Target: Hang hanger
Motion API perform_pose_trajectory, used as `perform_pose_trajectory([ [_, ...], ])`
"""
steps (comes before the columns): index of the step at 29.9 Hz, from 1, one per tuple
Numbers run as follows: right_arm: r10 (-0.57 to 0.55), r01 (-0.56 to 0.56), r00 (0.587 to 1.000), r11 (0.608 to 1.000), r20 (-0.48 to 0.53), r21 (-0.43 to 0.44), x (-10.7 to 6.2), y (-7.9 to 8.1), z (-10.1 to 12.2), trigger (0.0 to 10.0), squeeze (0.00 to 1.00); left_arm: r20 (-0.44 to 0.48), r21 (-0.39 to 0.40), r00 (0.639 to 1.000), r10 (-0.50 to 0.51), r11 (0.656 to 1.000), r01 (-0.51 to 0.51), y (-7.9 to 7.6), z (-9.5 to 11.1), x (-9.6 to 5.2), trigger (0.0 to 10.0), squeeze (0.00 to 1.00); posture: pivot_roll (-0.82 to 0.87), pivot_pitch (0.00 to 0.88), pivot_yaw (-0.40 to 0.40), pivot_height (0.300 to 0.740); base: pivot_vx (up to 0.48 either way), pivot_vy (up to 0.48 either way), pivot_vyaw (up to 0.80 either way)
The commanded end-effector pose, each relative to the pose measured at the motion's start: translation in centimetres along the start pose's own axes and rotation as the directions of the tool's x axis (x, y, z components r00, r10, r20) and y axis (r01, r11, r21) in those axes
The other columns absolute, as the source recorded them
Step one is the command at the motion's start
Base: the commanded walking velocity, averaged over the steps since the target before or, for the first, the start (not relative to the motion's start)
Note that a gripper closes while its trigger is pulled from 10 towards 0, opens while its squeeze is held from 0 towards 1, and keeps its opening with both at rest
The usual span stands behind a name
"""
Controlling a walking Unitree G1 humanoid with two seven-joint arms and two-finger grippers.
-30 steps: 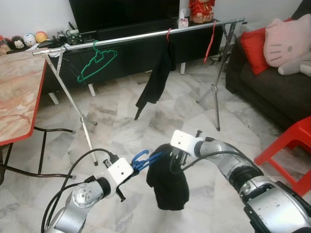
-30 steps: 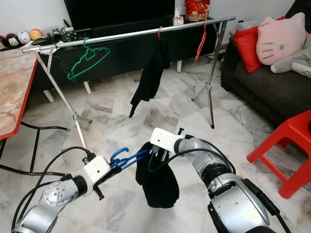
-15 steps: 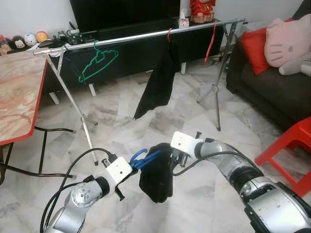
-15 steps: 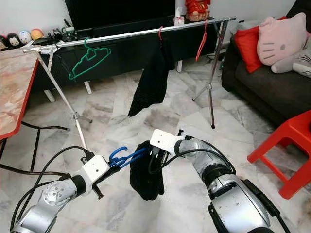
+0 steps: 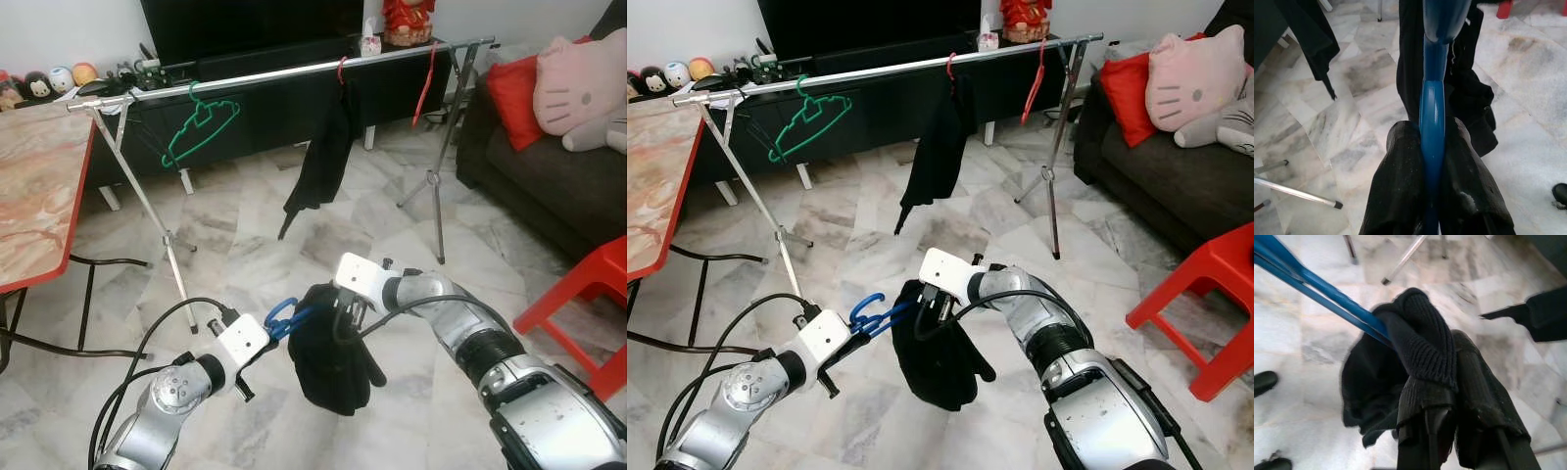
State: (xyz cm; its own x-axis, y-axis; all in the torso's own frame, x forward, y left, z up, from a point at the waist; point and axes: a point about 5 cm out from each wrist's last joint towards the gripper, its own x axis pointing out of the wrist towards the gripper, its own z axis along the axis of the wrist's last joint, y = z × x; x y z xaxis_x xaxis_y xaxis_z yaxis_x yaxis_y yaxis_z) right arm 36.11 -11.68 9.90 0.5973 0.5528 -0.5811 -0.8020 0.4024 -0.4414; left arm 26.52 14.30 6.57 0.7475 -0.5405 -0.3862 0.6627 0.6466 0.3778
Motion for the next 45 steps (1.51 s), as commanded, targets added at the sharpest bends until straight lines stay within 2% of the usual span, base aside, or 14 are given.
perform_pose_trajectory([
  [1, -0.054, 0.054, 0.998, 0.999, -0.040, -0.005, -0.3, -0.7, -0.6, 10.0, 0.00, -0.039, 0.017, 0.999, 0.012, 1.000, -0.011, 0.5, -0.7, -0.4, 10.0, 0.00, -0.10, 0.000, 0.039, 0.740, 0.000, 0.000, 0.00],
  [4, -0.078, 0.076, 0.994, 0.997, -0.081, -0.030, -0.5, -0.7, -1.4, 10.0, 0.00, -0.037, 0.020, 0.999, 0.026, 0.999, -0.025, 0.8, -0.7, -0.7, 10.0, 0.00, -0.10, 0.000, 0.039, 0.740, 0.000, 0.000, 0.00],
  [10, -0.077, 0.076, 0.993, 0.997, -0.094, -0.015, -0.3, -0.3, -1.8, 10.0, 0.00, -0.020, 0.018, 0.999, 0.040, 0.999, -0.039, 1.0, -0.5, -0.7, 10.0, 0.00, -0.10, 0.000, 0.038, 0.740, 0.000, 0.000, 0.00],
  [16, -0.064, 0.062, 0.993, 0.998, -0.103, -0.019, -0.2, 0.1, -2.0, 10.0, 0.00, -0.022, 0.021, 0.999, 0.043, 0.999, -0.042, 1.0, -0.4, -0.7, 10.0, 0.00, -0.10, 0.000, 0.038, 0.740, 0.000, 0.000, 0.00],
  [20, -0.017, 0.015, 0.995, 1.000, -0.097, -0.018, 0.0, 0.6, -1.8, 10.0, 0.00, -0.011, 0.021, 0.998, 0.070, 0.997, -0.069, 1.2, -0.2, -0.7, 10.0, 0.00, -0.10, 0.000, 0.039, 0.740, 0.000, 0.000, 0.00],
  [23, -0.113, 0.106, 0.981, 0.993, -0.157, -0.050, -0.4, 0.0, -2.9, 10.0, 0.00, -0.028, 0.030, 0.999, 0.043, 0.999, -0.042, 1.0, -0.5, -1.1, 10.0, 0.00, -0.10, 0.000, 0.038, 0.740, 0.000, 0.000, 0.00],
  [26, -0.126, 0.123, 0.978, 0.992, -0.167, -0.025, -0.4, -0.1, -3.2, 10.0, 0.00, -0.037, 0.029, 0.998, 0.044, 0.999, -0.043, 1.0, -0.7, -1.3, 10.0, 0.00, -0.09, 0.000, 0.039, 0.740, 0.000, 0.000, 0.00],
  [35, 0.006, -0.006, 0.996, 1.000, -0.092, 0.004, 0.3, 1.3, -1.9, 10.0, 0.00, 0.019, 0.001, 0.998, 0.055, 0.999, -0.055, 0.9, 0.3, -0.6, 10.0, 0.00, -0.10, 0.000, 0.040, 0.740, 0.000, 0.000, 0.00],
  [43, 0.019, -0.018, 0.998, 1.000, -0.054, 0.014, 0.5, 1.3, -1.0, 10.0, 0.00, 0.005, 0.006, 0.998, 0.066, 0.998, -0.066, 0.9, 0.3, -0.5, 10.0, 0.00, -0.10, 0.000, 0.039, 0.740, 0.000, 0.000, 0.00],
  [45, 0.033, -0.033, 0.999, 0.998, -0.009, 0.048, 0.6, 1.3, -0.2, 10.0, 0.00, 0.005, 0.006, 0.998, 0.066, 0.998, -0.066, 0.8, 0.2, -0.4, 10.0, 0.00, -0.10, 0.000, 0.039, 0.740, 0.000, 0.000, 0.00],
])
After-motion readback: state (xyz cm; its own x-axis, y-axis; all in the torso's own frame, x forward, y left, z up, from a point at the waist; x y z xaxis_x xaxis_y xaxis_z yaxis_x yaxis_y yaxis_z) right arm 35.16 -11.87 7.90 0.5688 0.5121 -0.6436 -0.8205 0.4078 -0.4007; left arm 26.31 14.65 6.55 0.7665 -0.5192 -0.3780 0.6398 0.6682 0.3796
